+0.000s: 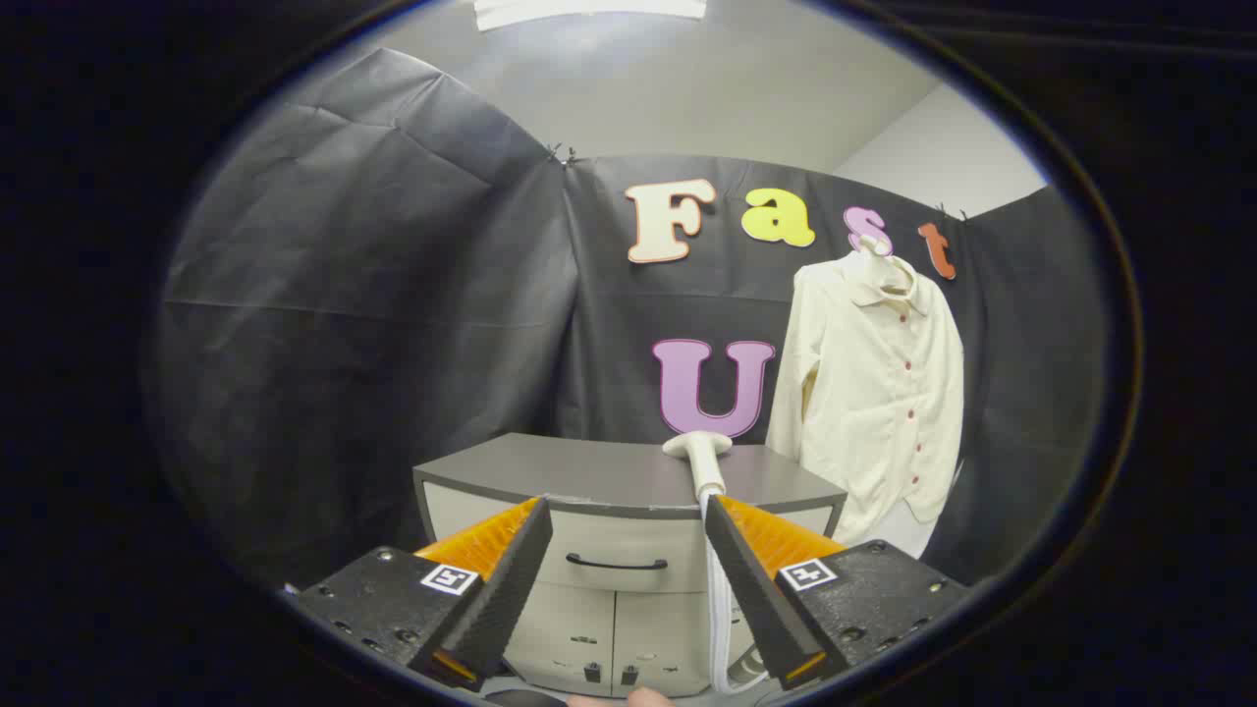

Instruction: Iron the clothes twice with a garment steamer, once on the left side and once on the right side.

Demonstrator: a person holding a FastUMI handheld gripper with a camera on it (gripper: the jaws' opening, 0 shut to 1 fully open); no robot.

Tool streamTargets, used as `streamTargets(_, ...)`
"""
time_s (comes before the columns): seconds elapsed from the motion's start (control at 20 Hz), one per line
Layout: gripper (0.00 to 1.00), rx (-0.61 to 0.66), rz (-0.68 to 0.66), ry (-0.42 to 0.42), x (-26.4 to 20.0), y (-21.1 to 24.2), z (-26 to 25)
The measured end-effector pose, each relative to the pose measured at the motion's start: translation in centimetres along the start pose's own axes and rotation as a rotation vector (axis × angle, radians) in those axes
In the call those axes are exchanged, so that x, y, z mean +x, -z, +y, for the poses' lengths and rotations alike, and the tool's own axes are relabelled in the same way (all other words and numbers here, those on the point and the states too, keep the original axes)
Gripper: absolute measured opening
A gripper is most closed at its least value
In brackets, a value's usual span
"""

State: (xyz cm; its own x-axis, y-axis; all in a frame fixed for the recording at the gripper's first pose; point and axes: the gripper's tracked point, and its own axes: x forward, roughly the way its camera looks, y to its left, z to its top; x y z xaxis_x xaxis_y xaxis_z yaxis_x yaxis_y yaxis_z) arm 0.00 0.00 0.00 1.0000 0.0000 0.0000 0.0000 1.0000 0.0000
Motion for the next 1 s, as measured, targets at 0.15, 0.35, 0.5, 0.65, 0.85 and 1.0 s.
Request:
streamTargets(0.15,0.96,0.001,0.005,0.0,0.07,0.3,-0.08)
streamTargets(0.35,0.96,0.008,0.007,0.001,0.05,0.43,-0.08)
streamTargets(0.5,0.96,0.008,0.014,0.0,-0.03,0.7,-0.08)
streamTargets(0.65,0.96,0.006,0.013,0.002,-0.1,0.84,-0.15)
streamTargets(0.85,0.96,0.007,0.012,0.007,-0.05,0.9,-0.39)
streamTargets(1.0,0.96,0.009,0.009,0.008,0.16,0.87,-0.46)
